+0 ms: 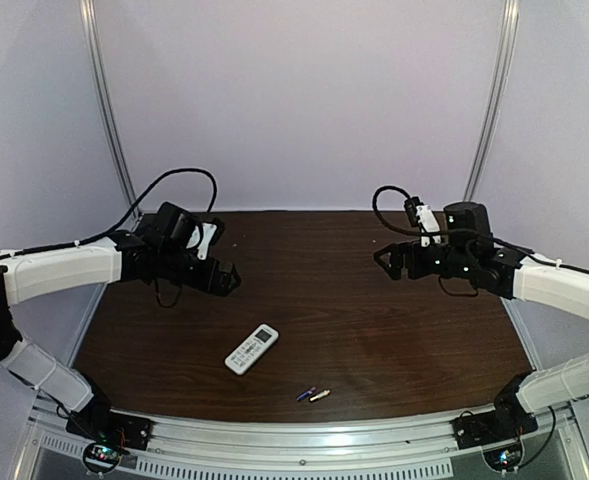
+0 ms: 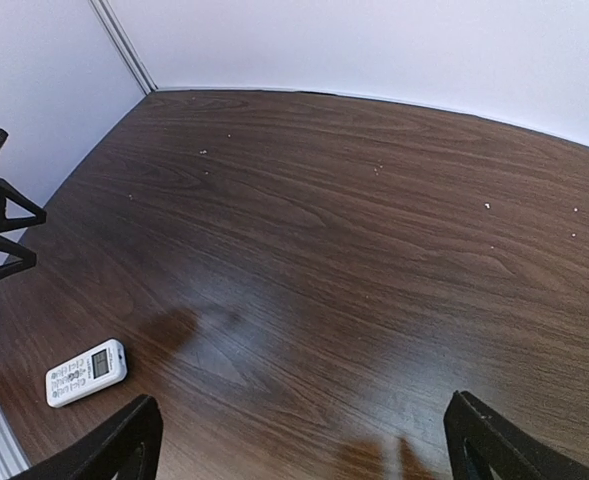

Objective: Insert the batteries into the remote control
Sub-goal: Pick up the remote control from the center of the board.

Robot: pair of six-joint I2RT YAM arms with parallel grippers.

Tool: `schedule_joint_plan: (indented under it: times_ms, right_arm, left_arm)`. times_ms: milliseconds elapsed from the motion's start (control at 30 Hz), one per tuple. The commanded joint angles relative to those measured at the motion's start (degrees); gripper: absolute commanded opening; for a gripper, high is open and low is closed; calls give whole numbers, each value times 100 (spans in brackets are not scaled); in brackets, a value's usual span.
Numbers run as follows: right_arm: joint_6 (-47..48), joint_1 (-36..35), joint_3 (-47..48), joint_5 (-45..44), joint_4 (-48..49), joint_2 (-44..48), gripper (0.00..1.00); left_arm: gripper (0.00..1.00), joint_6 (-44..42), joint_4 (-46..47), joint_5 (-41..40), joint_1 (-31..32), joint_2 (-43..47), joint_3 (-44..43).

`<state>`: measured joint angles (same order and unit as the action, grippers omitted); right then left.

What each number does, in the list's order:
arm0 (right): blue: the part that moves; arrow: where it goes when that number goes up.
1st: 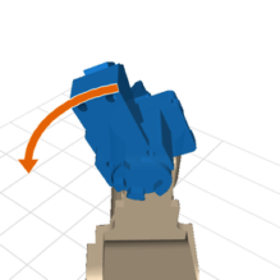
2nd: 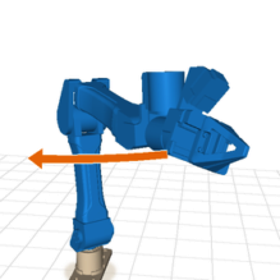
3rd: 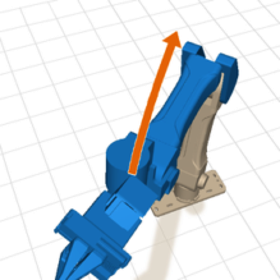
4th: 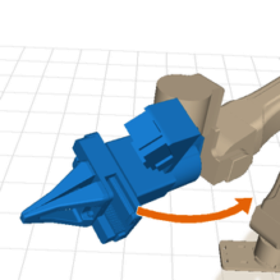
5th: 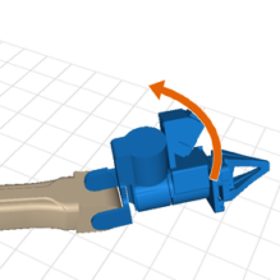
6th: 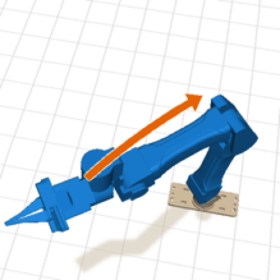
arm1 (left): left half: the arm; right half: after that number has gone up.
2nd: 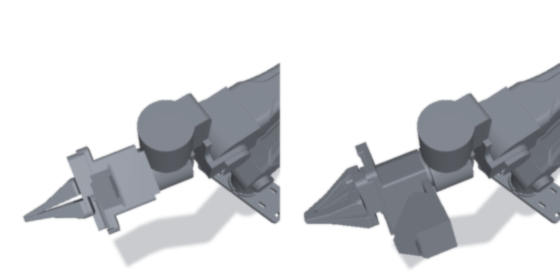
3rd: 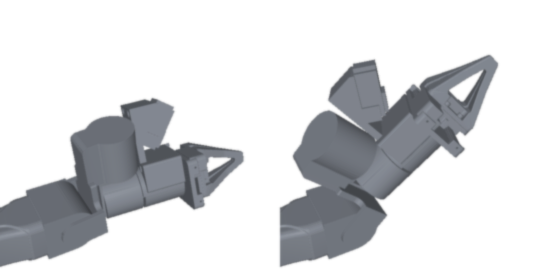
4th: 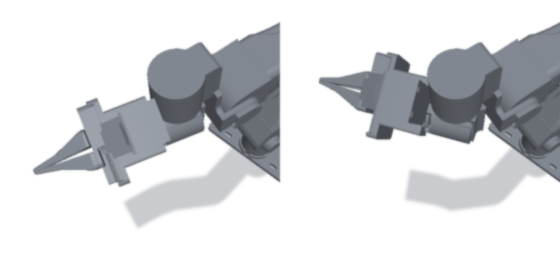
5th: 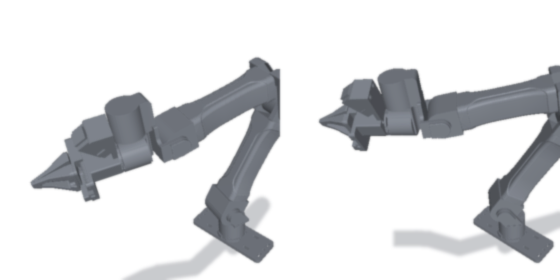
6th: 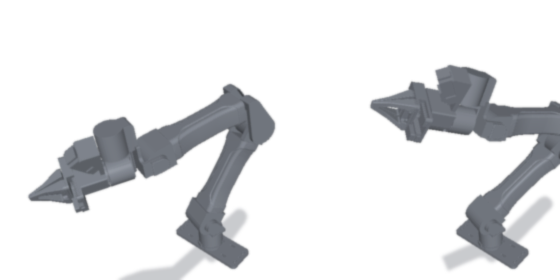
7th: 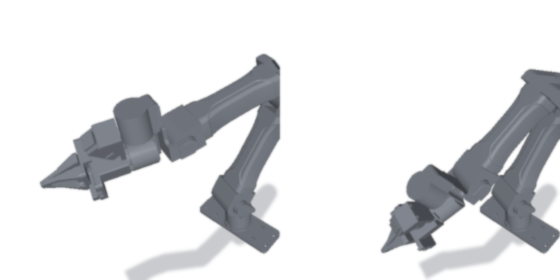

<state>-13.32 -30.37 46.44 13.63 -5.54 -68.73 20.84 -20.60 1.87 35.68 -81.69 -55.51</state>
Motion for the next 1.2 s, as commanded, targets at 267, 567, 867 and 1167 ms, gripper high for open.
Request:
schedule_joint_plan:
  times_ms: [267,567,867,1167]
  right_arm:
    - [-60,-53,-203,-888,-45,607,100]
    - [31,-48,-178,-1077,-131,1133,100]
    - [-41,-48,36,-233,-327,666,100]
    - [-103,-39,-174,147,-8,836,100]
  left_arm:
    - [97,-54,-839,-787,1544,-264,358]
    - [98,286,-843,-674,2130,-717,560]
    - [92,562,-484,-656,2153,-1083,747]
    - [71,644,-41,-688,2147,-1466,754]
